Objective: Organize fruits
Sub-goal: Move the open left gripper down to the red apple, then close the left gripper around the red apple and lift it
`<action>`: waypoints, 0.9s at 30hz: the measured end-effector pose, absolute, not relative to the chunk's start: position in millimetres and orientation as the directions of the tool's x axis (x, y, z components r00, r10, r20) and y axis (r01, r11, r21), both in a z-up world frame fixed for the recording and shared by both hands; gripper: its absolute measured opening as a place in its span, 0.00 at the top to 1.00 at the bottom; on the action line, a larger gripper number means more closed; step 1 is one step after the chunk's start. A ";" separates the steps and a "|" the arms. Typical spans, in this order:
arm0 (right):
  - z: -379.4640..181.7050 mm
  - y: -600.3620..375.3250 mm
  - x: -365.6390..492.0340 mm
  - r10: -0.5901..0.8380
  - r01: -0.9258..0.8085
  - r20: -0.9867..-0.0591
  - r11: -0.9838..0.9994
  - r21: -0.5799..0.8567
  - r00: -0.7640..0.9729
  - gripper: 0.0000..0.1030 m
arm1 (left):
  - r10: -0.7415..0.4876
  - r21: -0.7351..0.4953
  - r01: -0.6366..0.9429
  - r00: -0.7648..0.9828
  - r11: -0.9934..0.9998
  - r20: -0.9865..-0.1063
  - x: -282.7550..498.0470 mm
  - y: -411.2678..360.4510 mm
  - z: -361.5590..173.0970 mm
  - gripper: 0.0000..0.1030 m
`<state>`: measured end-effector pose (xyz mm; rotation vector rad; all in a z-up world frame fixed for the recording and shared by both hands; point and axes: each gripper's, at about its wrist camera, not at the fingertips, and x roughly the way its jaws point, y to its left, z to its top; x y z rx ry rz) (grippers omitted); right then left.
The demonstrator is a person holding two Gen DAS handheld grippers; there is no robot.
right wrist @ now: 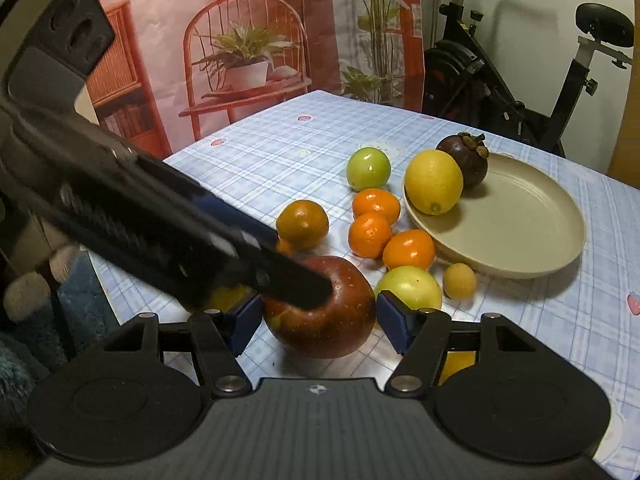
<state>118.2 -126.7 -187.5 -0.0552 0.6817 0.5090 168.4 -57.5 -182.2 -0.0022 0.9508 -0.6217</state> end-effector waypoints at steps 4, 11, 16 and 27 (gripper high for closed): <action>-188.5 -127.5 116.3 0.435 -0.467 -0.607 0.877 0.116 0.665 0.36 | -0.484 -0.258 0.489 0.419 0.833 -0.768 170.6 -61.6 -188.3 0.36; -190.7 -131.5 114.9 0.438 -0.449 -0.614 0.881 0.149 0.656 0.36 | -0.491 -0.273 0.484 0.410 0.832 -0.769 173.3 -59.5 -189.4 0.36; -197.4 -136.3 119.0 0.463 -0.427 -0.619 0.877 0.219 0.634 0.35 | -0.494 -0.281 0.483 0.402 0.830 -0.771 174.6 -59.8 -191.6 0.36; -203.9 -132.3 121.3 0.472 -0.408 -0.623 0.877 0.255 0.624 0.34 | -0.477 -0.251 0.490 0.418 0.835 -0.773 170.5 -63.1 -190.9 0.35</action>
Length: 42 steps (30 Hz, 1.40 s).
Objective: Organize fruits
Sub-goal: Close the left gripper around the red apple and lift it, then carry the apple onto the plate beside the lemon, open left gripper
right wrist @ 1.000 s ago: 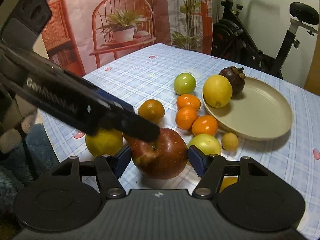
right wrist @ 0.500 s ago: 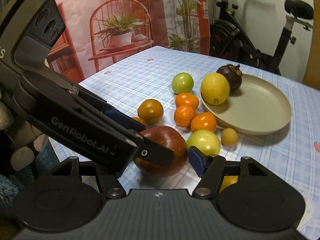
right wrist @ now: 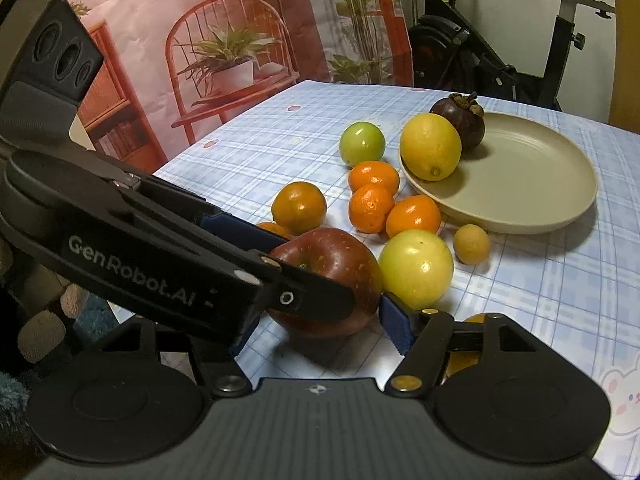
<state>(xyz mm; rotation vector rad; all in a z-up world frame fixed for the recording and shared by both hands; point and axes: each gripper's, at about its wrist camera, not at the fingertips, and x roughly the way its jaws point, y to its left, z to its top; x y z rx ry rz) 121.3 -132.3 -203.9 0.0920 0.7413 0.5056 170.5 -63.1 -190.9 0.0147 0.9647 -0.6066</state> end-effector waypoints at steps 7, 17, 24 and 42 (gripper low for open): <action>-186.1 -136.4 113.5 0.460 -0.405 -0.582 0.884 0.233 0.670 0.35 | -0.499 -0.239 0.511 0.463 0.826 -0.733 166.3 -64.3 -169.4 0.35; -156.0 -163.6 131.7 0.433 -0.369 -0.528 0.901 0.228 0.731 0.35 | -0.522 -0.210 0.546 0.513 0.811 -0.681 191.5 -94.8 -140.3 0.35; -151.2 -183.3 155.7 0.405 -0.347 -0.529 0.914 0.210 0.746 0.35 | -0.531 -0.213 0.554 0.513 0.805 -0.675 218.4 -116.9 -140.4 0.35; -185.8 -209.1 215.7 0.379 -0.306 -0.618 0.925 0.225 0.689 0.35 | -0.502 -0.240 0.522 0.447 0.818 -0.741 275.6 -145.2 -179.3 0.36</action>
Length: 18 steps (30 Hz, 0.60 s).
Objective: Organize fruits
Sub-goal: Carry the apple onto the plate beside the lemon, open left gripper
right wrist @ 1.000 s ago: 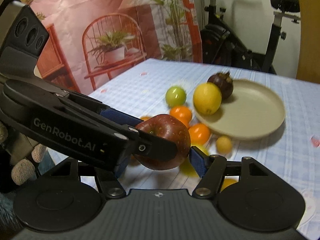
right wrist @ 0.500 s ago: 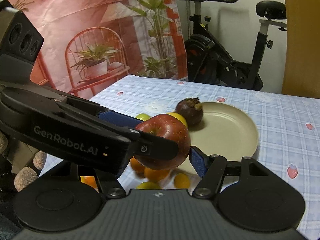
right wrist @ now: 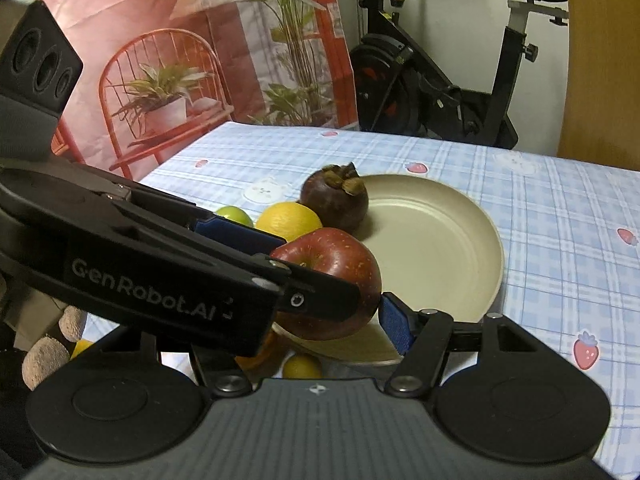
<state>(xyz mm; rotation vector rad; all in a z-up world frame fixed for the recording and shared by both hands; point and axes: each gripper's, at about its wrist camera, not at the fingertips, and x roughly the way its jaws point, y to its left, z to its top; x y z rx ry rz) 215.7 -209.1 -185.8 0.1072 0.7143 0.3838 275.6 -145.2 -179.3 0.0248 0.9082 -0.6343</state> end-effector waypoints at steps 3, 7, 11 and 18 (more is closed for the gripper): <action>-190.8 -209.6 221.5 0.379 -0.303 -0.629 0.925 0.229 0.678 0.35 | -0.488 -0.227 0.521 0.443 0.823 -0.752 278.0 -148.3 -184.0 0.36; -196.0 -207.5 225.8 0.386 -0.299 -0.640 0.922 0.246 0.665 0.35 | -0.482 -0.217 0.525 0.445 0.823 -0.755 280.0 -146.7 -187.1 0.36; -196.5 -206.9 226.8 0.386 -0.291 -0.640 0.922 0.255 0.664 0.35 | -0.482 -0.214 0.526 0.448 0.823 -0.753 281.2 -146.7 -186.3 0.36; -196.4 -201.7 227.6 0.386 -0.279 -0.639 0.922 0.267 0.665 0.34 | -0.466 -0.195 0.522 0.459 0.831 -0.756 281.1 -145.9 -186.5 0.36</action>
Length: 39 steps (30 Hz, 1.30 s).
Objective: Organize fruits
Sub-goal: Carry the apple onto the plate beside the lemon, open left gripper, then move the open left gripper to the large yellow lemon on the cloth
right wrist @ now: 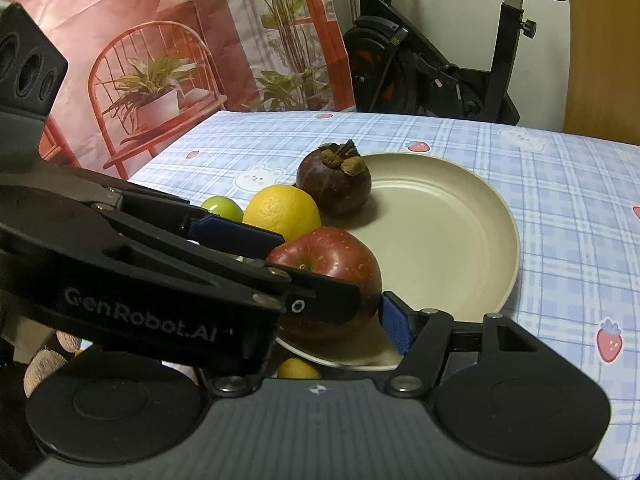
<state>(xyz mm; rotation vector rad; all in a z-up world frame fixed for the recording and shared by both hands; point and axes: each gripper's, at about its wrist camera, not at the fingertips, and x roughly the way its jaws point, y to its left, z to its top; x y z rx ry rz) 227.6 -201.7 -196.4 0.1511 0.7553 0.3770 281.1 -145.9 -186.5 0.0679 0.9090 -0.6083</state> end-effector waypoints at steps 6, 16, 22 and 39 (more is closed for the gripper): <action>-196.5 -202.2 229.6 0.386 -0.274 -0.641 0.922 0.272 0.663 0.34 | -0.477 -0.214 0.512 0.462 0.832 -0.748 281.9 -142.6 -186.6 0.34; -183.0 -205.2 222.2 0.351 -0.237 -0.651 0.936 0.260 0.673 0.34 | -0.475 -0.242 0.459 0.502 0.854 -0.723 275.2 -119.3 -169.7 0.31; -171.7 -210.7 212.5 0.331 -0.225 -0.643 0.943 0.244 0.691 0.34 | -0.455 -0.227 0.435 0.544 0.871 -0.705 262.7 -101.9 -153.0 0.31; -147.5 -216.1 148.1 0.319 -0.210 -0.569 0.945 0.250 0.758 0.33 | -0.346 -0.188 0.299 0.662 0.935 -0.665 199.0 -17.2 -112.8 0.31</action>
